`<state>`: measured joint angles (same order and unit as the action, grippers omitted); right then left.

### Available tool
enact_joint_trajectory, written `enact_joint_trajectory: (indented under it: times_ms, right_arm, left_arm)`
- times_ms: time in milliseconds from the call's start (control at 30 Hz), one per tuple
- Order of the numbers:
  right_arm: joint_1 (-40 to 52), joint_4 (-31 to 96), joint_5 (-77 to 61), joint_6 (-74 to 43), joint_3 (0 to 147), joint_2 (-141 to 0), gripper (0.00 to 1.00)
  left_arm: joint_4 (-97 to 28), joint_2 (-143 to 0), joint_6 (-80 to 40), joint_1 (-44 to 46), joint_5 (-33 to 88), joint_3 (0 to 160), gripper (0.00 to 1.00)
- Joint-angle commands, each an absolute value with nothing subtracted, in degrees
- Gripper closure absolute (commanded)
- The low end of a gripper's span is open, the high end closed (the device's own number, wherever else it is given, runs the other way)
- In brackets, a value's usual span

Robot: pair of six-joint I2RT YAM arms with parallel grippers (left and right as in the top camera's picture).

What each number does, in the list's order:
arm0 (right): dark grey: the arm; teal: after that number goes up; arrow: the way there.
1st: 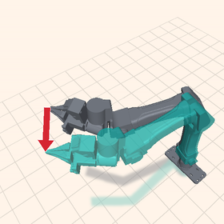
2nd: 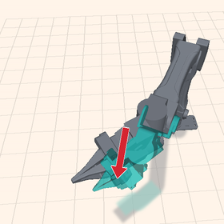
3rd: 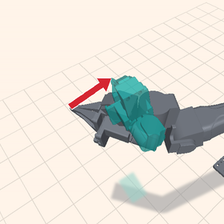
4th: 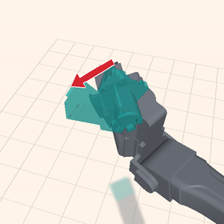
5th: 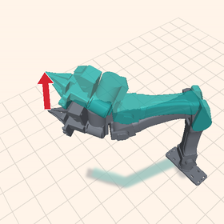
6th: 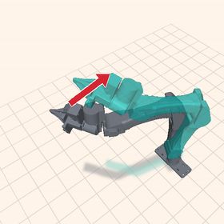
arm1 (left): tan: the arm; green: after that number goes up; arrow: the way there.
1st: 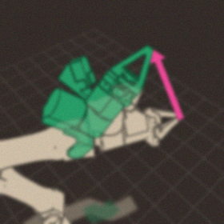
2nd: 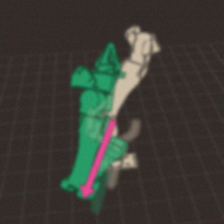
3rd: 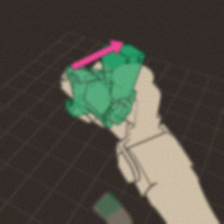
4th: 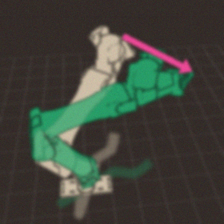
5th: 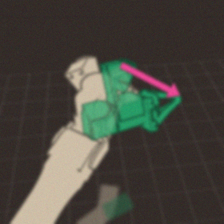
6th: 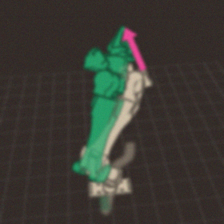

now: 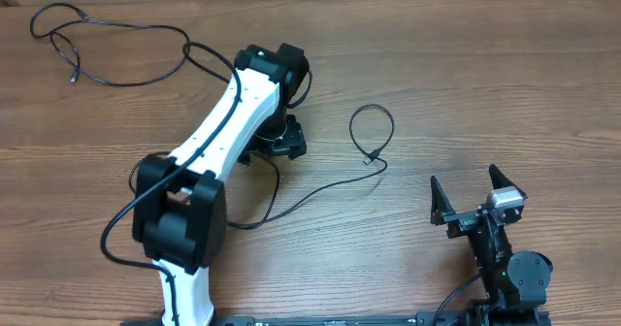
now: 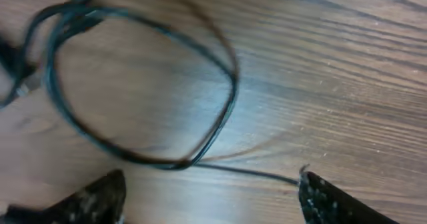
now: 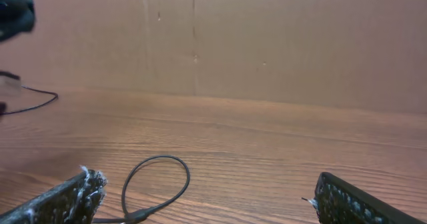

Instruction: Untangle cables

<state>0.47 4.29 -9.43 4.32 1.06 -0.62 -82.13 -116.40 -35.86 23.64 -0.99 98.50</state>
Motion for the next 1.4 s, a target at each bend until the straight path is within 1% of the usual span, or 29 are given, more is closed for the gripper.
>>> enact_joint_trajectory:
  times_ms: [0,67,233,400,700,967,1067,1133,1367]
  right_arm:
    - [0.6,4.0,-9.0,4.4,0.5,-0.2,0.0]
    - [0.6,4.0,-9.0,4.4,0.5,-0.2,0.0]
    - [0.6,4.0,-9.0,4.4,0.5,-0.2,0.0]
    - [0.6,4.0,-9.0,4.4,0.5,-0.2,0.0]
    - [0.6,4.0,-9.0,4.4,0.5,-0.2,0.0]
    - [0.6,4.0,-9.1,4.4,0.5,-0.2,0.0]
    - [0.6,4.1,-9.0,4.4,0.5,-0.2,0.0]
    - [0.6,4.1,-9.0,4.4,0.5,-0.2,0.0]
    - [0.6,4.0,-9.0,4.4,0.5,-0.2,0.0]
  left_arm:
    - [-79.0,-119.6,-27.0,24.1,7.5,98.4,0.11]
    - [-78.1,-119.8,-25.1,24.0,10.2,98.4,0.08]
    - [-78.3,-118.1,-25.7,23.9,10.0,98.4,0.0]
    - [-79.9,-114.7,-25.7,23.9,9.6,98.4,0.0]
    - [-84.1,-103.6,-25.7,24.0,1.2,98.4,0.0]
    - [-84.2,-95.4,-25.8,24.0,-0.7,98.4,0.0]
    - [-84.1,-92.6,-28.8,24.0,-4.9,98.4,0.0]
    - [-83.9,-90.9,-28.8,24.0,-6.2,98.4,0.0]
    - [-85.9,-84.8,-28.8,24.0,-6.2,97.8,0.01]
